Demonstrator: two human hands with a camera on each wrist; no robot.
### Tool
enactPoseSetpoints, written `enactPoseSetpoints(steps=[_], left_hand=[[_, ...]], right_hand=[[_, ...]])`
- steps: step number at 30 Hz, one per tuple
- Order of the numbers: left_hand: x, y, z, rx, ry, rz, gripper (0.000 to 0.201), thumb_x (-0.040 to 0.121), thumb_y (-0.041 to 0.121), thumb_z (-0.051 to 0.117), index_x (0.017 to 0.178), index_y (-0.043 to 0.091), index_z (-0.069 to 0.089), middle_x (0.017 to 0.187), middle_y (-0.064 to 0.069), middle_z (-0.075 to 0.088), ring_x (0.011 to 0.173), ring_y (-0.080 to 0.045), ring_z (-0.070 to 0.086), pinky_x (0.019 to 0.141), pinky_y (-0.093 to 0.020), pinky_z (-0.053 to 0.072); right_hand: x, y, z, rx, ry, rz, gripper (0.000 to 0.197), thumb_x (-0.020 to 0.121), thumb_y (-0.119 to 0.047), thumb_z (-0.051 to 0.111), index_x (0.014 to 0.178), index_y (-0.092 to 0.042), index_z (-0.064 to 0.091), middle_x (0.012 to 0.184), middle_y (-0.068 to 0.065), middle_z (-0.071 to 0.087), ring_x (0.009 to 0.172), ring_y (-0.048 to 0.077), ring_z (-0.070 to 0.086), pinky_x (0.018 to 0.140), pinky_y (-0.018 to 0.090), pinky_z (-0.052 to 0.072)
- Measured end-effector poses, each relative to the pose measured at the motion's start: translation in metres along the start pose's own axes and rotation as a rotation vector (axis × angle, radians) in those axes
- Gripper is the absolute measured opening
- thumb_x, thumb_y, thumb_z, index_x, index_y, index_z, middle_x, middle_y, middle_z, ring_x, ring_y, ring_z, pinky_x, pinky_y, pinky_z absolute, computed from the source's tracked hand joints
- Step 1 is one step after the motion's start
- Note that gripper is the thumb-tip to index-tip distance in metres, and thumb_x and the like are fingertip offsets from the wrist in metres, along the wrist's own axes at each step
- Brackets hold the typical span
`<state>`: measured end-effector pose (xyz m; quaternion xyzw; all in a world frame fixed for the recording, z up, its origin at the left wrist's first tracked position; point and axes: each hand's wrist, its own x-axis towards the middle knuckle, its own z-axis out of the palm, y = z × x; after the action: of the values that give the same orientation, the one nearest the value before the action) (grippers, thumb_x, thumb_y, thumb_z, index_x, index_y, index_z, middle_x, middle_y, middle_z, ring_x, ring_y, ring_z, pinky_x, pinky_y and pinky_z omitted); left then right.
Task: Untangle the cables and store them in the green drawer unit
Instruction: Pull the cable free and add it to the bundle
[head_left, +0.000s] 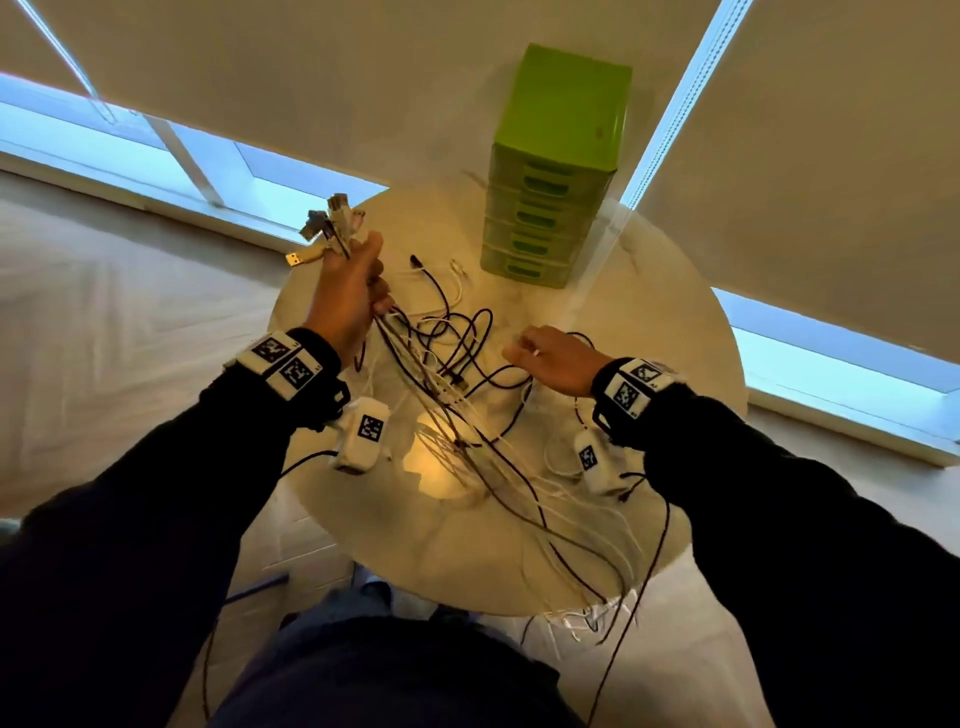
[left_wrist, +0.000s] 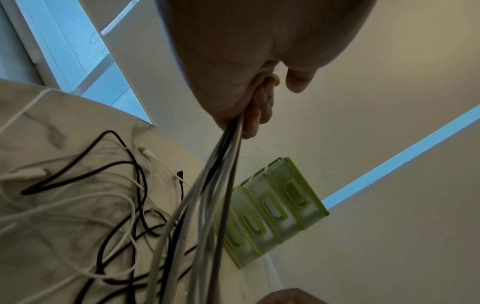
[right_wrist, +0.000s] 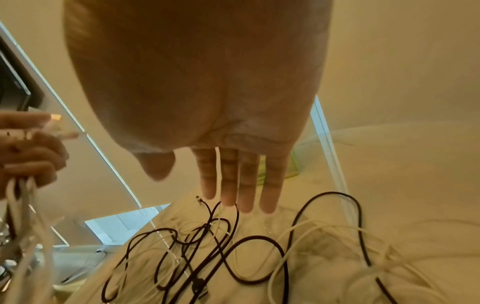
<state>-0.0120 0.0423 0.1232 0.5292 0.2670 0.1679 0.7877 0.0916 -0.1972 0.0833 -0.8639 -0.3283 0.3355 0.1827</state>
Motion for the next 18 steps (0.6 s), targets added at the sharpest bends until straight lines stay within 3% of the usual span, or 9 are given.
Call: enactPoseSetpoints(steps=[4, 8, 10, 12, 15, 18], left_hand=[[0.008, 0.007, -0.013, -0.005, 0.040, 0.002, 0.012, 0.105, 0.025, 0.050, 0.115, 0.026, 0.046, 0.062, 0.010, 0.029, 0.050, -0.005, 0.025, 0.048, -0.021, 0.026], [0.021, 0.007, -0.027, 0.018, 0.050, -0.008, 0.013, 0.104, 0.025, 0.051, 0.116, 0.021, 0.046, 0.059, 0.011, 0.030, 0.048, -0.004, 0.025, 0.047, -0.021, 0.026], [0.028, 0.007, -0.034, 0.004, 0.058, -0.009, 0.003, 0.105, 0.023, 0.050, 0.104, 0.022, 0.048, 0.056, 0.012, 0.032, 0.046, -0.004, 0.026, 0.046, -0.021, 0.026], [0.036, 0.006, -0.037, -0.002, 0.057, -0.034, 0.010, 0.105, 0.024, 0.049, 0.095, 0.025, 0.046, 0.056, 0.011, 0.031, 0.047, -0.004, 0.026, 0.047, -0.021, 0.025], [0.047, 0.003, -0.033, 0.024, 0.017, -0.080, 0.022, 0.105, 0.025, 0.047, 0.084, 0.026, 0.040, 0.056, 0.011, 0.029, 0.048, -0.005, 0.024, 0.049, -0.022, 0.024], [0.063, -0.001, -0.026, 0.066, -0.042, -0.124, 0.028, 0.105, 0.022, 0.047, 0.080, 0.026, 0.035, 0.055, 0.012, 0.028, 0.047, -0.005, 0.023, 0.048, -0.023, 0.023]], right_hand=[[0.030, 0.004, 0.033, -0.283, -0.173, 0.007, 0.053, 0.102, -0.039, 0.044, 0.148, -0.014, 0.038, 0.152, 0.014, 0.036, 0.138, 0.032, 0.038, 0.113, 0.041, 0.032], [0.037, 0.008, 0.060, -0.550, -0.350, -0.081, 0.041, 0.102, -0.038, 0.039, 0.131, -0.016, 0.058, 0.136, 0.012, 0.054, 0.119, 0.033, 0.055, 0.100, 0.043, 0.045], [0.039, 0.009, 0.059, -0.520, -0.372, -0.050, 0.039, 0.101, -0.042, 0.040, 0.125, -0.021, 0.062, 0.128, 0.008, 0.062, 0.114, 0.031, 0.059, 0.097, 0.041, 0.048], [0.048, 0.006, 0.047, -0.437, -0.307, -0.042, 0.032, 0.100, -0.039, 0.044, 0.113, -0.021, 0.065, 0.119, 0.007, 0.065, 0.107, 0.029, 0.060, 0.091, 0.038, 0.049], [0.078, 0.001, 0.021, -0.264, -0.016, -0.034, 0.021, 0.098, -0.029, 0.046, 0.083, -0.018, 0.056, 0.096, 0.010, 0.065, 0.088, 0.031, 0.059, 0.075, 0.038, 0.046], [0.120, -0.008, 0.005, -0.131, 0.187, -0.008, 0.015, 0.096, -0.021, 0.048, 0.086, -0.012, 0.056, 0.090, 0.011, 0.062, 0.085, 0.033, 0.057, 0.070, 0.035, 0.043]])
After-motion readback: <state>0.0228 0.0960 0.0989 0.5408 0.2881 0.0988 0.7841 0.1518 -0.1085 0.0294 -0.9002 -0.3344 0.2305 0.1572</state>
